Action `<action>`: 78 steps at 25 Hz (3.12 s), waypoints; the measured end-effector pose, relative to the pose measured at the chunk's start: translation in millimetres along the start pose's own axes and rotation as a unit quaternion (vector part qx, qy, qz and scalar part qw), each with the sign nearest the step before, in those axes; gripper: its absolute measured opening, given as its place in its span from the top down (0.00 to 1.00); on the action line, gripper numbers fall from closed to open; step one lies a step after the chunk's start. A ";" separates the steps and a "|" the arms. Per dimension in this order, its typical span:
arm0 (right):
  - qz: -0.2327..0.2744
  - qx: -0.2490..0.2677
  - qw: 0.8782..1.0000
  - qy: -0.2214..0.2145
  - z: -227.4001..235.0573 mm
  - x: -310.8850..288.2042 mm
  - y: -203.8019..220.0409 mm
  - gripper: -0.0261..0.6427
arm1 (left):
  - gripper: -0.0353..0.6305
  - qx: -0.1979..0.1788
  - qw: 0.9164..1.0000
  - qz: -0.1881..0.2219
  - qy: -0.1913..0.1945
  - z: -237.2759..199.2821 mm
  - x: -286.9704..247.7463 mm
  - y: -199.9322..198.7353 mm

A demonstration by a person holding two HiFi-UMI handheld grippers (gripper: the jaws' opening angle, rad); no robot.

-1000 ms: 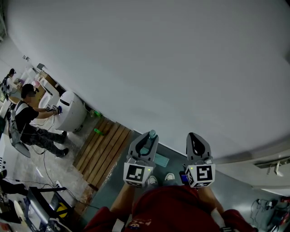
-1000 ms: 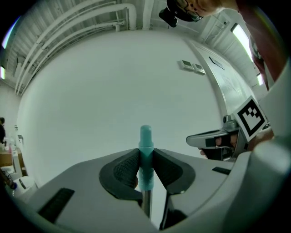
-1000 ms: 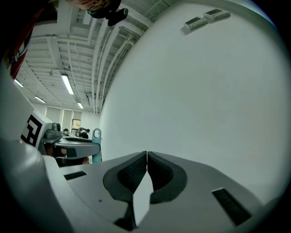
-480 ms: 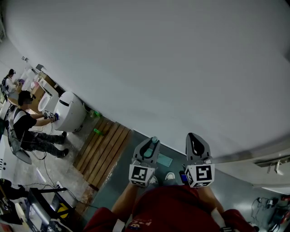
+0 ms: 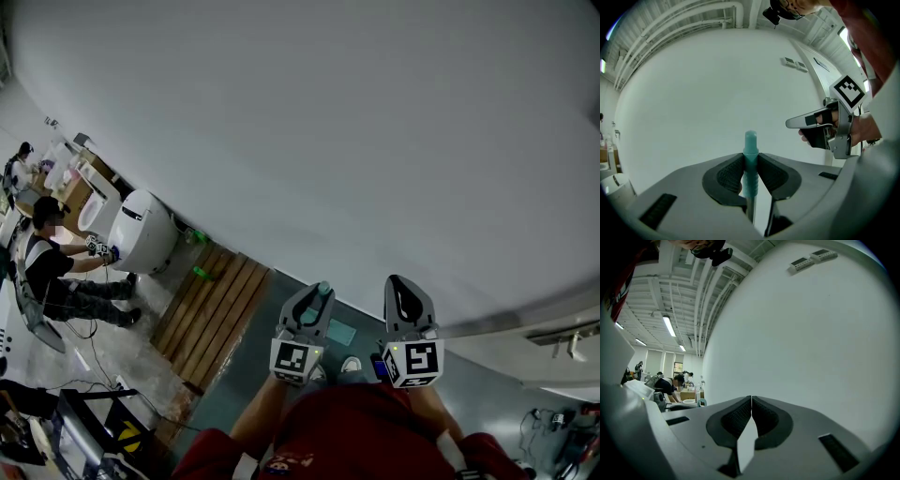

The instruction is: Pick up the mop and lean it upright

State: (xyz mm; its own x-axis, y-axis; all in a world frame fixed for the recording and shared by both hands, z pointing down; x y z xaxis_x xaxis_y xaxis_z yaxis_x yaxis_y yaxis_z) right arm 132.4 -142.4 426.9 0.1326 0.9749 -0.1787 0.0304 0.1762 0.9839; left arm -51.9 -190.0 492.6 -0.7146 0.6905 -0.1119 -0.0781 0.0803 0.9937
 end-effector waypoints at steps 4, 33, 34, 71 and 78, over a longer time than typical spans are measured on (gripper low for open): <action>0.001 0.000 1.000 0.002 0.5 0.5 0.1 0.93 | 0.78 0.001 1.000 0.000 -0.001 -3.6 -10.2 3.3; -0.009 -0.002 1.000 0.012 10.9 0.6 8.0 0.93 | 0.78 -0.003 0.999 -0.035 -0.012 -24.3 -142.1 1.1; -0.009 -0.004 1.000 0.013 11.4 0.6 8.2 0.93 | 0.78 -0.004 0.999 -0.034 -0.011 -24.2 -142.5 1.4; -0.005 -0.008 1.000 0.012 6.6 2.7 8.3 0.93 | 0.54 0.020 0.999 -0.030 -0.032 -14.3 -59.5 -8.1; -0.008 -0.012 1.000 0.015 11.2 0.5 11.8 0.93 | 0.54 0.045 0.998 -0.028 -0.033 2.1 -19.9 -15.3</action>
State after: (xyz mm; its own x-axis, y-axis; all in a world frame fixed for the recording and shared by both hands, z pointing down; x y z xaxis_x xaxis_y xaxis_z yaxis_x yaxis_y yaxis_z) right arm 143.9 -141.4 438.3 0.1018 0.9755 -0.1952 0.0076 0.1954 0.9807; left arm -35.0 -203.5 479.6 -0.6627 0.7295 -0.1693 -0.0506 0.1820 0.9820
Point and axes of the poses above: the fingertips, and each gripper's own axes: x backward along the fingers, z to its right, y out of its underside, the point moved 8 cm from there along x, backward along the fingers, and after that the axes turned 5 degrees about -z, right-handed, at the moved point
